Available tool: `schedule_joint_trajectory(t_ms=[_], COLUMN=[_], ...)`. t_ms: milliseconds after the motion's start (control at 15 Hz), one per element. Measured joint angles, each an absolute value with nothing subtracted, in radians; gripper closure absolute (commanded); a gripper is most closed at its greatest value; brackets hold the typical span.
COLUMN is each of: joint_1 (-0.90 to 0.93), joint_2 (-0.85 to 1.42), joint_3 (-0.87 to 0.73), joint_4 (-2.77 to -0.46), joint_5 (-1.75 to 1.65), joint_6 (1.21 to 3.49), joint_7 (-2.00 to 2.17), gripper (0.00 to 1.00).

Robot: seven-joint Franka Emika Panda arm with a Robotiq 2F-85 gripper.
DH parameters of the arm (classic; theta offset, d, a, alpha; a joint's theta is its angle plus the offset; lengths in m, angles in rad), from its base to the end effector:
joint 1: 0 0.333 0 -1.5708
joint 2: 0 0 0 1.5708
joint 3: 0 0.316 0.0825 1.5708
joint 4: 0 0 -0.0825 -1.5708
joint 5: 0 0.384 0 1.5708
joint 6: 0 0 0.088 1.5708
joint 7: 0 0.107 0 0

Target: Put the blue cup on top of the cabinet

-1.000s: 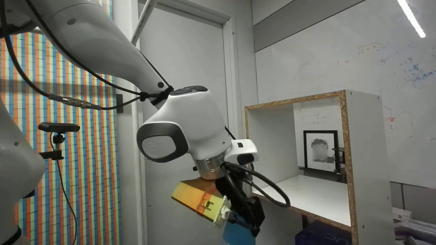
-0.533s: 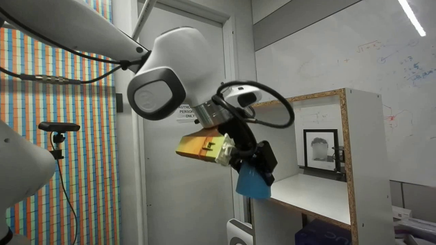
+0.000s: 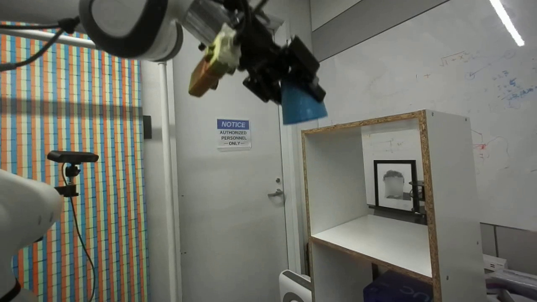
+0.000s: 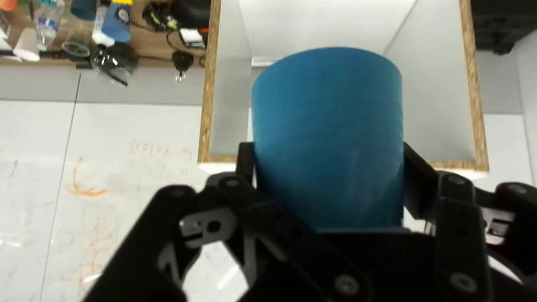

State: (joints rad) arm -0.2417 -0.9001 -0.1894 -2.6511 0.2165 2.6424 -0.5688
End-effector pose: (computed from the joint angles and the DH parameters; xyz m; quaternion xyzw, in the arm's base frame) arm 0.2994 -0.1614 0.6003 0.8950 -0.0018 0.4431 0.0504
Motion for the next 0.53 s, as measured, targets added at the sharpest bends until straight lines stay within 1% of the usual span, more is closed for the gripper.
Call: schedule_joint_trajectory(t_ms=[133, 267, 533], joint_1=[-0.199, -0.140, 0.021], joint_2=[-0.917, -0.883, -0.686], joint_3=[-0.216, -0.243, -0.335], joint_4=[-2.570, -2.495, -2.362], joint_5=[0.182, 0.165, 0.166], joint_6=[2.651, 2.679, 2.767], joint_7=[-0.504, -0.459, -0.424], gripper=[0.49, 0.49, 0.49])
